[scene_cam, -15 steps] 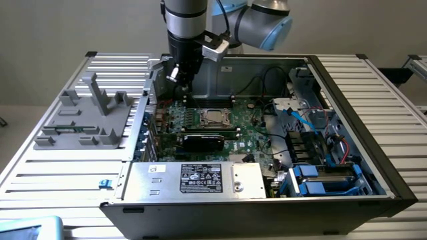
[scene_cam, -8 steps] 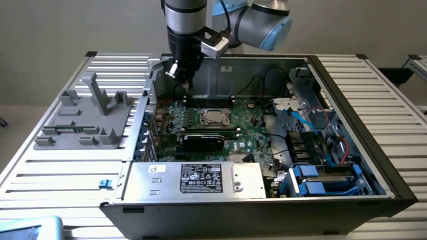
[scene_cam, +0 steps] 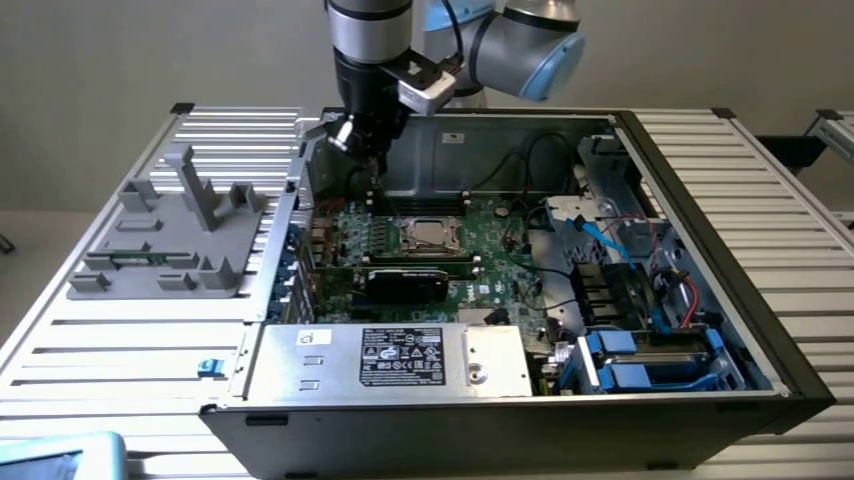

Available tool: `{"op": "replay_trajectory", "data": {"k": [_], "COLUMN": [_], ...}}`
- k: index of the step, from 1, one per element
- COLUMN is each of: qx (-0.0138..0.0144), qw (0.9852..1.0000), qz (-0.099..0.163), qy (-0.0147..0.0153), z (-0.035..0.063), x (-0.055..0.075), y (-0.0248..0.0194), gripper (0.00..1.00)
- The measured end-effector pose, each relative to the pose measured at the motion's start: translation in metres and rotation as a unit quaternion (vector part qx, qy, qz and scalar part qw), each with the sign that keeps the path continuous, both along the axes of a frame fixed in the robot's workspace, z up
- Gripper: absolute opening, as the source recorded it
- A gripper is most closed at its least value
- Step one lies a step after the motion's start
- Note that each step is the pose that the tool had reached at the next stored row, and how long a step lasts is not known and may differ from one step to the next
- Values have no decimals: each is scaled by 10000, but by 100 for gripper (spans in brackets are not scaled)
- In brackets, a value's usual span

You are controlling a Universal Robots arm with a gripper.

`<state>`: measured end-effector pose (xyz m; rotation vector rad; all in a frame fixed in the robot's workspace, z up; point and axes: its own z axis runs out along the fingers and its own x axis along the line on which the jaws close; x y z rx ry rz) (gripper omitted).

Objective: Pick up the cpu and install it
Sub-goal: 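Close the cpu cover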

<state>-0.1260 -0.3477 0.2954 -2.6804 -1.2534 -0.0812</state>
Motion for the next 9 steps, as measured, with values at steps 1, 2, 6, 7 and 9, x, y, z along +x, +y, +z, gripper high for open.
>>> {"op": "replay_trajectory", "data": {"k": [1, 2, 6, 7, 9], "qx": [0, 0, 0, 1, 0], "qw": [10000, 9999, 9991, 9990, 9990], "qz": [-70, -143, -435, -444, -445], "qy": [0, 0, 0, 0, -1], "z": [1, 1, 1, 1, 1], "x": [0, 0, 0, 1, 1], "y": [0, 0, 0, 0, 0], "gripper": [12, 12, 12, 12, 12]}}
